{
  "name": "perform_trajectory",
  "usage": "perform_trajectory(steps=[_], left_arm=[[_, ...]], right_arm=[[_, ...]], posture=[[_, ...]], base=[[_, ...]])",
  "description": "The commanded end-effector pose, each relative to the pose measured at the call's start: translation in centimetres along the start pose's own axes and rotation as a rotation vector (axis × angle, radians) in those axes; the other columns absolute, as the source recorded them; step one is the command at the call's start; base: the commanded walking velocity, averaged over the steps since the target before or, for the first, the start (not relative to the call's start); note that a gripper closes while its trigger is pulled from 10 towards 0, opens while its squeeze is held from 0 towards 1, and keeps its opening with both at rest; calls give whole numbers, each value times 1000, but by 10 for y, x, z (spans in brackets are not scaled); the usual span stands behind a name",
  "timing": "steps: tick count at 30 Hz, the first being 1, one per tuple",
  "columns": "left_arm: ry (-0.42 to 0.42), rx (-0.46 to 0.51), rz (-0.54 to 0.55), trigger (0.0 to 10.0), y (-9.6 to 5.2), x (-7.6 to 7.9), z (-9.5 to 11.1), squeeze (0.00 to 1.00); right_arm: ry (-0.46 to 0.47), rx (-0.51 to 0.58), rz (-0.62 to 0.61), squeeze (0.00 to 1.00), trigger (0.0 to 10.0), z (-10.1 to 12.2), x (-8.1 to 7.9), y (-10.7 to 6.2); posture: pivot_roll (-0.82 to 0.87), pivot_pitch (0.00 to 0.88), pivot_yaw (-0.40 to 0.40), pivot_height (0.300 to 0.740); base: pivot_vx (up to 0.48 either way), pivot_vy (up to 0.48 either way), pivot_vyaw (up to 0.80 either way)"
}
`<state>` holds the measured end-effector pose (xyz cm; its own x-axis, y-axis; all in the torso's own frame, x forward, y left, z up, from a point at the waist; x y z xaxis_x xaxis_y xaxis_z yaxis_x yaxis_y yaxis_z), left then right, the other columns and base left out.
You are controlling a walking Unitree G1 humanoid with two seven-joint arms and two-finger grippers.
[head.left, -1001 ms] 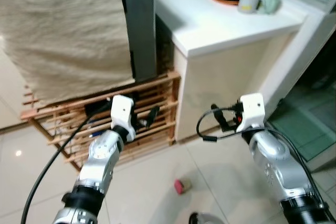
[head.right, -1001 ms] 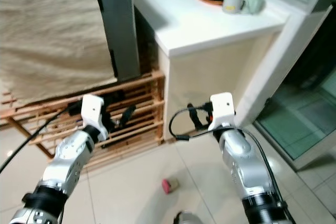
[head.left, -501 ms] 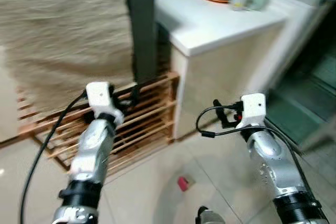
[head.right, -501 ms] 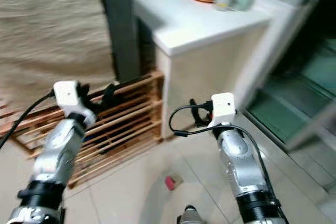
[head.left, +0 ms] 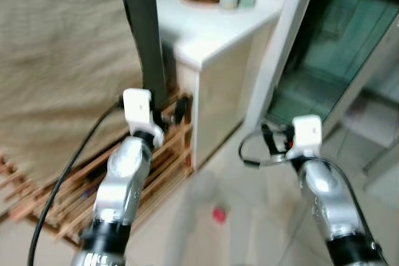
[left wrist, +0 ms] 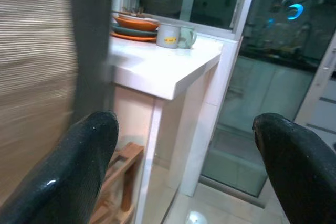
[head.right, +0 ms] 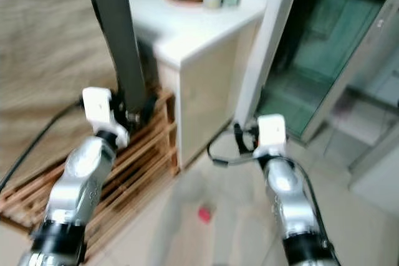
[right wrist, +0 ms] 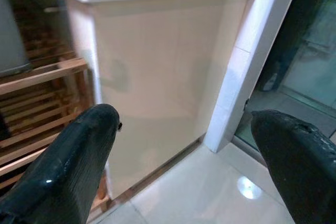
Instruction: Restocking fridge
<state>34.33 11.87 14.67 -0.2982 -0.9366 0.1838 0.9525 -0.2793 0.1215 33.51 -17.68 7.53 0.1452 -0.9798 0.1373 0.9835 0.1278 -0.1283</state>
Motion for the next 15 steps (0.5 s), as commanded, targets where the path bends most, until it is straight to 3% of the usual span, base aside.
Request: perform_trajectory(steps=[1,7,10,15], left_arm=[[12,-2,-29,10000,-5,4,1,0],[21,-23,-61,10000,-8,10,-1,0],[-40,-52,-85,10000,-10,13,-5,0],[-6,-34,-92,10000,-9,11,-3,0]], right_arm=[[-8,22,16,0,10000,4,-3,0],[-15,24,27,0,10000,4,-5,2],[1,39,29,0,10000,7,-6,3],[14,54,25,0,10000,10,-9,5]], posture=[[-103,0,-16,740],[-100,0,-24,740],[-101,0,-24,740],[-106,0,-12,740]], base=[[-409,259,0],[-426,43,0],[-434,0,0],[-412,160,0]])
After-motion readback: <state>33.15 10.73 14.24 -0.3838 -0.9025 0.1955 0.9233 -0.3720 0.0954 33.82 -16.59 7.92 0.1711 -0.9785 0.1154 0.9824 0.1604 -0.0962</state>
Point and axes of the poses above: a point about 5 cm out from each wrist's last joint towards the gripper, its own y axis pointing out of the wrist towards the gripper, its own z axis along the axis of the wrist's last joint, x = y × z, the point moved 4 cm from there along y, pointing out of the wrist towards the gripper, and after that the axes turned 4 degrees about -y, right-handed, at the moved point
